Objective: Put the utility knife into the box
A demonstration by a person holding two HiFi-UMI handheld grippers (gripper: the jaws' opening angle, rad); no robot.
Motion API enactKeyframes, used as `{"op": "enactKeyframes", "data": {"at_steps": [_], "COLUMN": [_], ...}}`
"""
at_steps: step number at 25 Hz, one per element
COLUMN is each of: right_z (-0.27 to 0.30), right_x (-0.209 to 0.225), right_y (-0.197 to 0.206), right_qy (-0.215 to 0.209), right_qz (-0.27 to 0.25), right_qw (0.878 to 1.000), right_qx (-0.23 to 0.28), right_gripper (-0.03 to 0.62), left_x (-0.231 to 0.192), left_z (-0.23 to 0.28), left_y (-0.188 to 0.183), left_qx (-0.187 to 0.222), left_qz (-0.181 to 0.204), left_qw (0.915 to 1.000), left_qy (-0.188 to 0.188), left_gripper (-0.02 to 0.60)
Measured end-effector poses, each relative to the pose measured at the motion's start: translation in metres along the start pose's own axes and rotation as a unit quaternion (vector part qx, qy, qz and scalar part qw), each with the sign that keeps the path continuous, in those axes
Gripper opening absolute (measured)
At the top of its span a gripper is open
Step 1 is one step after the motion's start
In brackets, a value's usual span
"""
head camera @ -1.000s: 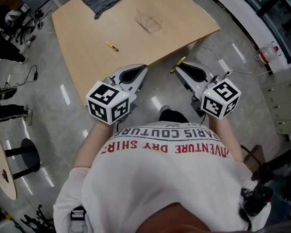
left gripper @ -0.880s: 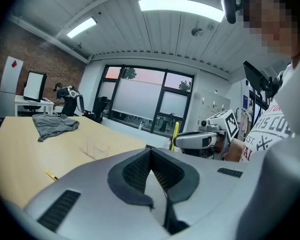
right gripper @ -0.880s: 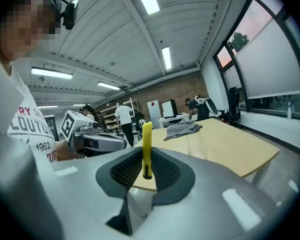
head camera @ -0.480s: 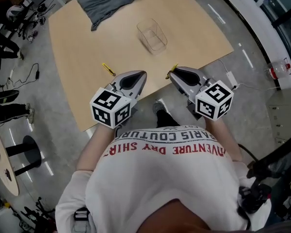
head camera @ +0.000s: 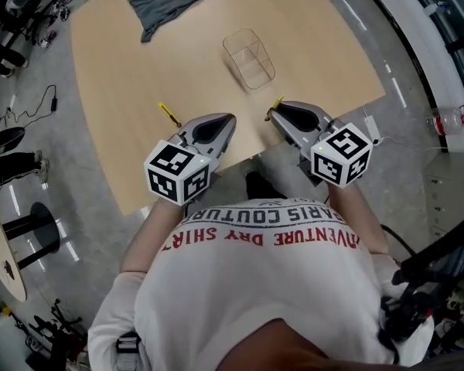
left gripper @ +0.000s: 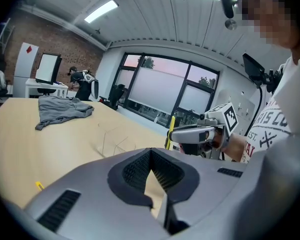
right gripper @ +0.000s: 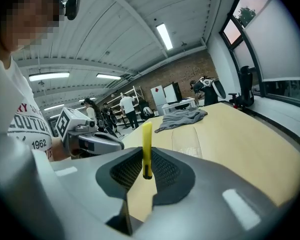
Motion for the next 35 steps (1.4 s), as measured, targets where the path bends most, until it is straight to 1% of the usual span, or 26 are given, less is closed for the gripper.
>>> {"op": "enactKeyframes", "data": {"at_steps": [3, 7, 11, 16, 21, 25, 30, 35], "right_z": [0.005, 0.021, 0.044, 0.069, 0.081, 0.094, 0.094, 0.108], "right_x": [0.004, 0.013, 0.025, 0.039, 0.046, 0.054, 0.054, 0.067], "right_y": [-0.008, -0.028, -0.036, -0.023, -0.005, -0.001, 0.009, 0.007], "right_qy": [0.01, 0.034, 0.06, 0.077, 0.087, 0.095, 0.101, 0.101], "right_qz": [-0.016, -0.048, -0.074, -0.064, -0.054, -0.06, -0.058, -0.051], "right_qw": [1.0, 0.998, 0.995, 0.993, 0.99, 0.987, 0.984, 0.981], "right_qx": [0.0, -0.004, -0.024, -0.056, -0.093, -0.114, -0.137, -0.161], "right_gripper": [0.052, 0.052, 0.052, 0.052, 0.052, 0.052, 0.052, 0.052], "left_x": [-0.001, -0.007, -0.009, -0.01, -0.009, -0.017, -0.011, -0.025], "left_z": [-0.001, -0.007, -0.015, -0.02, -0.023, -0.021, -0.021, -0.015], "left_y": [0.004, 0.001, -0.002, -0.001, 0.004, 0.003, 0.005, -0.003], "left_qx": [-0.003, -0.005, -0.008, -0.015, -0.022, -0.02, -0.017, -0.015], "left_qz": [-0.004, -0.009, -0.011, -0.019, -0.027, -0.032, -0.033, -0.035], "left_qw": [1.0, 0.9999, 0.9999, 0.9997, 0.9994, 0.9993, 0.9993, 0.9992], "left_qy": [0.0, -0.001, -0.005, -0.005, -0.003, -0.005, -0.003, -0.006], "left_gripper": [0.002, 0.002, 0.002, 0.002, 0.002, 0.002, 0.002, 0.002]}}
Point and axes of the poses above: the fingertips, and each gripper's own axes: z forward along the fingers, x to its right, y out of its underside, the point moved 9 cm from there along -z, backward along the fingers, and after that the axes turned 6 degrees about -x, right-handed, at the moved point
